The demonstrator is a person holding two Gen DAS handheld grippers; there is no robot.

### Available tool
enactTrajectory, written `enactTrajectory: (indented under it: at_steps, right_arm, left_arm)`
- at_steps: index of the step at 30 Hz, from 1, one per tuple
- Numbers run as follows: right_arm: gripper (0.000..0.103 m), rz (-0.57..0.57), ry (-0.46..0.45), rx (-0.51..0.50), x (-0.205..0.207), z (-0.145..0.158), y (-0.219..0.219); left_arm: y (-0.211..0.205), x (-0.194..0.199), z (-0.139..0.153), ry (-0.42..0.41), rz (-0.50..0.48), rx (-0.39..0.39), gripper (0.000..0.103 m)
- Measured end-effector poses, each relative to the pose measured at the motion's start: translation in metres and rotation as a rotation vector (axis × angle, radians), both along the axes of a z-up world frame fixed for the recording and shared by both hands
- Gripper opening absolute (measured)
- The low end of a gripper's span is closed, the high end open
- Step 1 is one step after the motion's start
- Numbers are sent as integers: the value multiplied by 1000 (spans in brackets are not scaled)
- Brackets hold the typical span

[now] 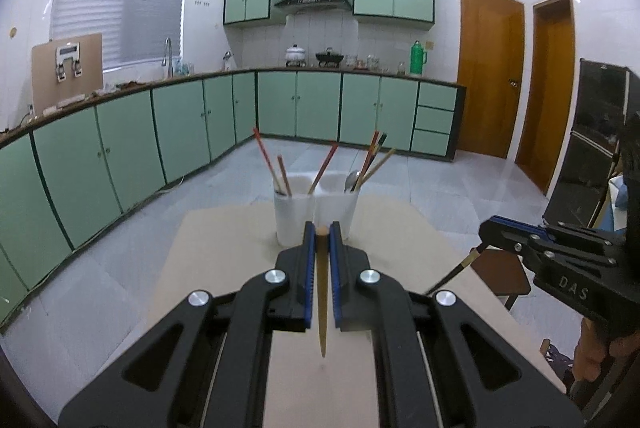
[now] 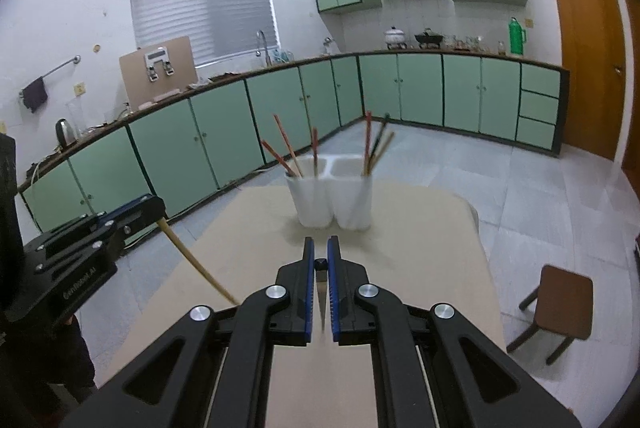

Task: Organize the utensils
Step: 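Lift both chopsticks and lower them upright into the white holder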

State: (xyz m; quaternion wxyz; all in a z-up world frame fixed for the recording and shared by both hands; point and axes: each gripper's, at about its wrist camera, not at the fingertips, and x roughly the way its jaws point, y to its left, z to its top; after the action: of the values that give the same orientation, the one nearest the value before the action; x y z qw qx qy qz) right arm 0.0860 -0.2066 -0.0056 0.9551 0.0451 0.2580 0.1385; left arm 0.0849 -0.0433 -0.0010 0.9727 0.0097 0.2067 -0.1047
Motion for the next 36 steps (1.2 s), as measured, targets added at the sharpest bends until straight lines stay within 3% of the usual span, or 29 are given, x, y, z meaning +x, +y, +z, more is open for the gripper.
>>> enactTrajectory:
  at_steps: [19, 36]
  right_arm:
    - [6, 75, -96, -6, 24, 61, 9]
    - [6, 71, -232, -50, 105, 145, 20]
  left_arm:
    - [6, 3, 52, -148, -65, -9, 6]
    - [5, 90, 112, -257, -49, 9, 6]
